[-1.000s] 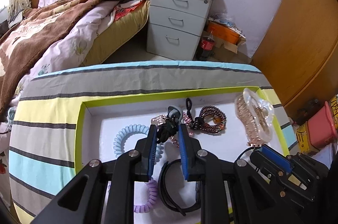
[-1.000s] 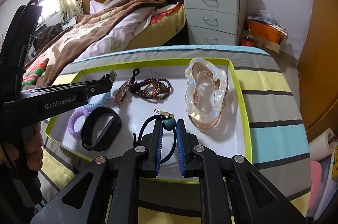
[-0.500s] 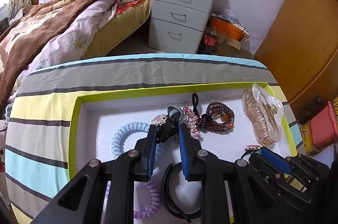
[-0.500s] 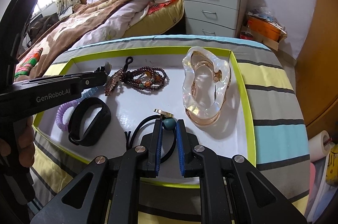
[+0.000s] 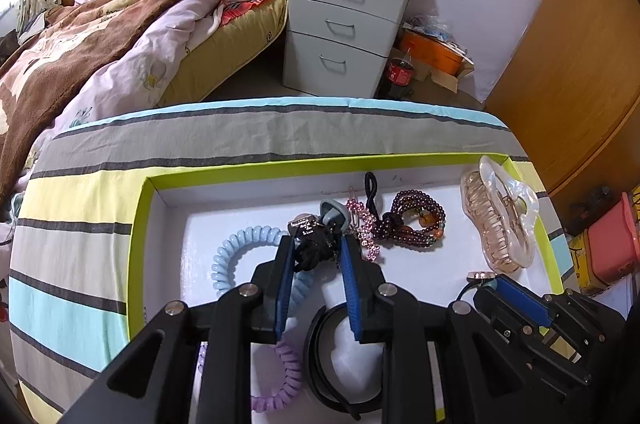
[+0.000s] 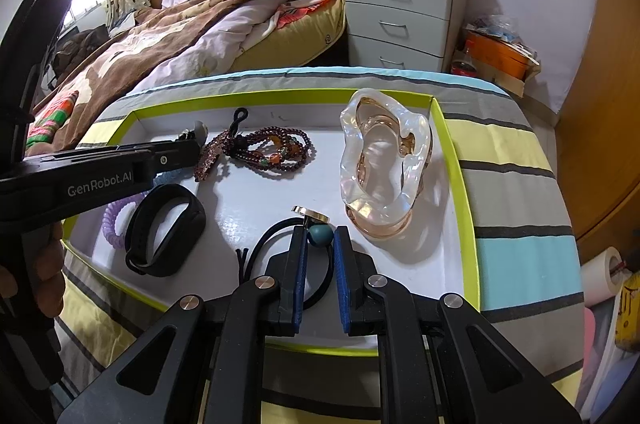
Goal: Organize jewelry
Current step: 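Lower both hair ties into the lid and open both grippers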
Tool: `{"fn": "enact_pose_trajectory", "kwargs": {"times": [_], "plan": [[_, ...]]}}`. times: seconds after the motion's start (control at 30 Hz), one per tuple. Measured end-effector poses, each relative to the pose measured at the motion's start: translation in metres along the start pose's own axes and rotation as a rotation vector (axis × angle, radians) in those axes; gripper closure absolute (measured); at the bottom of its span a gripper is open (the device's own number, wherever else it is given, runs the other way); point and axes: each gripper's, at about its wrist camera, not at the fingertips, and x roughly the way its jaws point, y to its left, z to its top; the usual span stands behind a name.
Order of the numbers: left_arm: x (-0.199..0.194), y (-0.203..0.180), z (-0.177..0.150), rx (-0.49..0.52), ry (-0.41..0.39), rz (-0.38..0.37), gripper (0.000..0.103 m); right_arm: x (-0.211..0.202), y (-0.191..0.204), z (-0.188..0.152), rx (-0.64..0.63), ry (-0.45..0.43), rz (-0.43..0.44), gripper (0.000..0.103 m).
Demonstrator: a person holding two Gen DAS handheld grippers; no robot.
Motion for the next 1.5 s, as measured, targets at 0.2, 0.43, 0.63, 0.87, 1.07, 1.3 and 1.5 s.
{"fn": "enact_pose_trajectory", "kwargs": {"times": [0.2, 0.43, 0.63, 0.87, 1.07, 1.3, 1.5], "plan": [[0.002, 0.000, 0.000, 0.002, 0.007, 0.003, 0.078, -0.001, 0.000, 0.000, 0.002, -0.003, 0.004, 0.089], [0.004, 0.001, 0.000, -0.001, 0.015, 0.006, 0.069, -0.006, 0.000, 0.002, 0.005, -0.015, 0.009, 0.089], [0.006, 0.001, -0.001, -0.001, 0.012, 0.002, 0.064, -0.007, -0.002, 0.002, 0.013, -0.021, 0.008, 0.086], [0.002, -0.001, -0.001, 0.004, 0.004, -0.003, 0.059, -0.008, -0.003, 0.002, 0.023, -0.025, 0.009, 0.077], [-0.005, -0.003, -0.001, 0.005, -0.006, -0.004, 0.058, -0.014, -0.005, 0.002, 0.034, -0.042, 0.009, 0.077], [-0.025, -0.004, -0.009, 0.009, -0.041, 0.013, 0.055, -0.031, -0.006, -0.007, 0.047, -0.076, 0.006, 0.076], [-0.050, -0.004, -0.025, 0.011, -0.087, 0.041, 0.054, -0.050, -0.003, -0.014, 0.058, -0.113, 0.009, 0.076]]}}
